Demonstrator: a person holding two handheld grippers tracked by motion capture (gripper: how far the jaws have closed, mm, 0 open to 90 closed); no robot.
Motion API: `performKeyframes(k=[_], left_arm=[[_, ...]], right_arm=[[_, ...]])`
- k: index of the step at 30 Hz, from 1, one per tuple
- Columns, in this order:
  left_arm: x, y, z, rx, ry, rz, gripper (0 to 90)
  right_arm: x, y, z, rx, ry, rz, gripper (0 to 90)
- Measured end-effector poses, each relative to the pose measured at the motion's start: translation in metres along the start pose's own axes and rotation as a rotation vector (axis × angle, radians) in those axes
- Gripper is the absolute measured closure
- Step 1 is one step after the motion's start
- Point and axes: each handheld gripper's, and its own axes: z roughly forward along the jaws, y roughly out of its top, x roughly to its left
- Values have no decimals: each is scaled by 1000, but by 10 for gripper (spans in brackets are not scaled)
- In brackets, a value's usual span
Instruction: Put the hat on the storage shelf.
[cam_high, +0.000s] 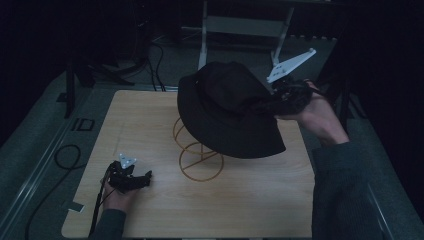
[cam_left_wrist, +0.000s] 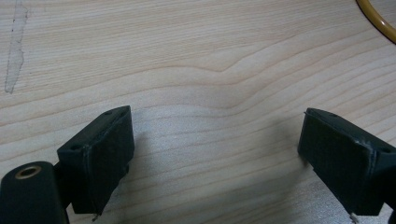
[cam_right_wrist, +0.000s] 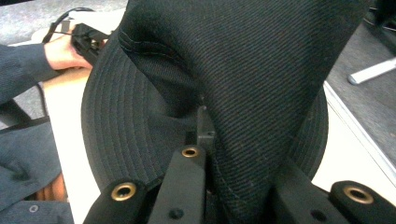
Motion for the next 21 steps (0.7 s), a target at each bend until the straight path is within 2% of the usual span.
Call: performKeyframes(k=[10,15,21], left_arm=[[0,0,0,2,-2,2,111],[0,0,0,2,-2,3,111],[0,0,0,1,-1,1,110]], right_arm=[[12,20,33,17,51,-26,869],[15,21,50,63,49,-32,863],[13,17,62,67,63,-8,842]])
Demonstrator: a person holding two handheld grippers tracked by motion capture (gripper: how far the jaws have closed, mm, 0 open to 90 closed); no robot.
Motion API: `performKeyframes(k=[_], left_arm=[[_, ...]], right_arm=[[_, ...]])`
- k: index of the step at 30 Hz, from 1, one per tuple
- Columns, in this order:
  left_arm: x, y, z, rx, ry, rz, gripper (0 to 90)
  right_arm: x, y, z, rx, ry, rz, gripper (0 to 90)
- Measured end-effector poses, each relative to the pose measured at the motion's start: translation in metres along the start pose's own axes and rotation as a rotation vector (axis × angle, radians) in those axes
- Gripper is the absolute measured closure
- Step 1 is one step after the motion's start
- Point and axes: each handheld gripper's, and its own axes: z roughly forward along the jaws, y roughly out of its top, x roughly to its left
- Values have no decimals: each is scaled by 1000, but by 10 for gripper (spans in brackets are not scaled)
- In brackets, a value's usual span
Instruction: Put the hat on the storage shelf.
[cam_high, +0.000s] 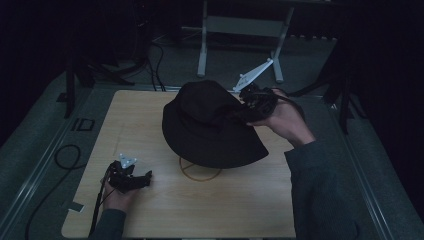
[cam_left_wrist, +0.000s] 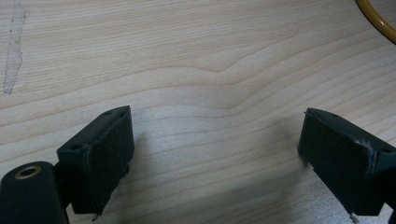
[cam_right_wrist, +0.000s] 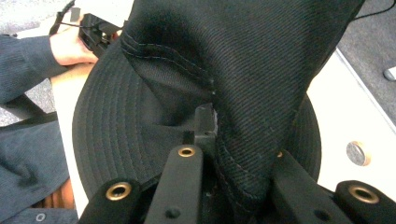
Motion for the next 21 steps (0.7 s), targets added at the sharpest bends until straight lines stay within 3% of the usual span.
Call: performKeyframes(k=[6,17,21], left_arm=[[0,0,0,-1,0,1,109],[0,0,0,0,-1,3,109],[0,0,0,0,0,3,109]], right_arm=[[1,2,17,15,2,4,782],[2,7,24,-6,-7,20,629],[0,7,25,4,-26,46,484]])
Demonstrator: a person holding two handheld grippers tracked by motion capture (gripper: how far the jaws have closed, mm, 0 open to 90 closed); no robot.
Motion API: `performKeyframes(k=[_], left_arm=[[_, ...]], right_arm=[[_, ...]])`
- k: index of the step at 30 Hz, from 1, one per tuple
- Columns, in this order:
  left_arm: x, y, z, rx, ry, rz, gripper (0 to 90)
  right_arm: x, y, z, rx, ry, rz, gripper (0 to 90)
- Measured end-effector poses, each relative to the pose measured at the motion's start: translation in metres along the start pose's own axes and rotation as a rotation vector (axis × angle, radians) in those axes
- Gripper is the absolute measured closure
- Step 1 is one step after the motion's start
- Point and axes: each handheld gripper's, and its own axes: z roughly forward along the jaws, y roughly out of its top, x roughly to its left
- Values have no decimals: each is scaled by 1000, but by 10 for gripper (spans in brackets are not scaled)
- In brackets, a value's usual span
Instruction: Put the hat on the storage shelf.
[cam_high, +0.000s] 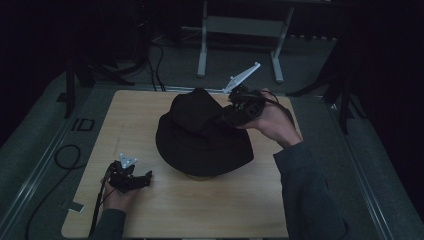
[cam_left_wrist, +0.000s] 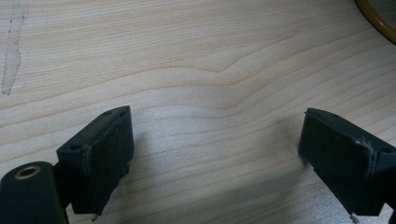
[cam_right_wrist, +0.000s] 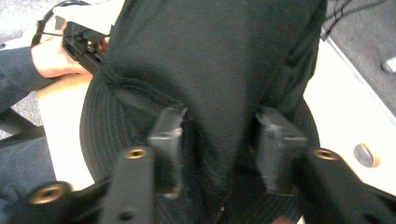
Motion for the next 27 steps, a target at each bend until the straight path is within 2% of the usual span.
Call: performKeyframes(k=[2,3,4,5,7,17,27], left_arm=[[0,0,0,0,0,1,109],[0,0,0,0,0,1,109],[0,0,0,1,-1,3,109],[0,0,0,1,-1,1,109],[0,0,0,1,-1,3,109],[0,0,0,0,-1,2,109],[0,0,0,0,-2,2,109]], right_arm=[[0,-1,1,21,-13,17,343],[0,-1,1,21,-13,17,343],[0,-1,1,33,-21,28,302],[0,-3,1,51,-37,39,207],[0,-4,2,64,-45,38,176],[-5,-17,1,63,-44,53,157],[-10,-32,-4,39,-53,78,181]])
